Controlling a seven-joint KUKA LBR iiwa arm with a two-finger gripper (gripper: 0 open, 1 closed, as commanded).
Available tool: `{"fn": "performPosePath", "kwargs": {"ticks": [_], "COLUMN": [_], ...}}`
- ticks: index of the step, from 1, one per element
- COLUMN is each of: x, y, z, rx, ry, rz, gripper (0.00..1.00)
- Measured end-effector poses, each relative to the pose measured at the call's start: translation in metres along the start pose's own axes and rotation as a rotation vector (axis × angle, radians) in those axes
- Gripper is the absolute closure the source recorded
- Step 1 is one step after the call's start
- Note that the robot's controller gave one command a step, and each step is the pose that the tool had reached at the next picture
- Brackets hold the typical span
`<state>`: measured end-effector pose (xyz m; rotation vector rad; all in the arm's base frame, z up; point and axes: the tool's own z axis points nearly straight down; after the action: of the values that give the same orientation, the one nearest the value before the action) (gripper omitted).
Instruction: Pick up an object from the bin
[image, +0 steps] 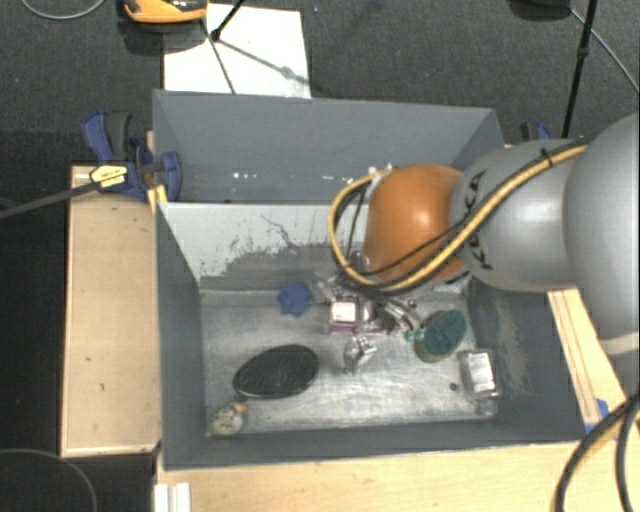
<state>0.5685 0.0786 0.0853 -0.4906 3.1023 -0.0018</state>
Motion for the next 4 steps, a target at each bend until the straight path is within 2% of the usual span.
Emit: {"fn": "performPosePath", "kwargs": {"ticks": [1, 2, 3, 4], "x": [-0.012, 0.020, 0.012, 0.012], "y": [0.023, -0.030, -0.068, -0.066], "z": [-0.040, 0.004, 0.006, 0.006], "rx": [-0.001, -0.001, 0.000, -0.002], "ry": [-0.008, 0.002, -0.006, -0.005], "rz": [-0.049, -0.152, -0.085, -0.084], "gripper": [0.00, 0.00, 0.00, 1.00]}}
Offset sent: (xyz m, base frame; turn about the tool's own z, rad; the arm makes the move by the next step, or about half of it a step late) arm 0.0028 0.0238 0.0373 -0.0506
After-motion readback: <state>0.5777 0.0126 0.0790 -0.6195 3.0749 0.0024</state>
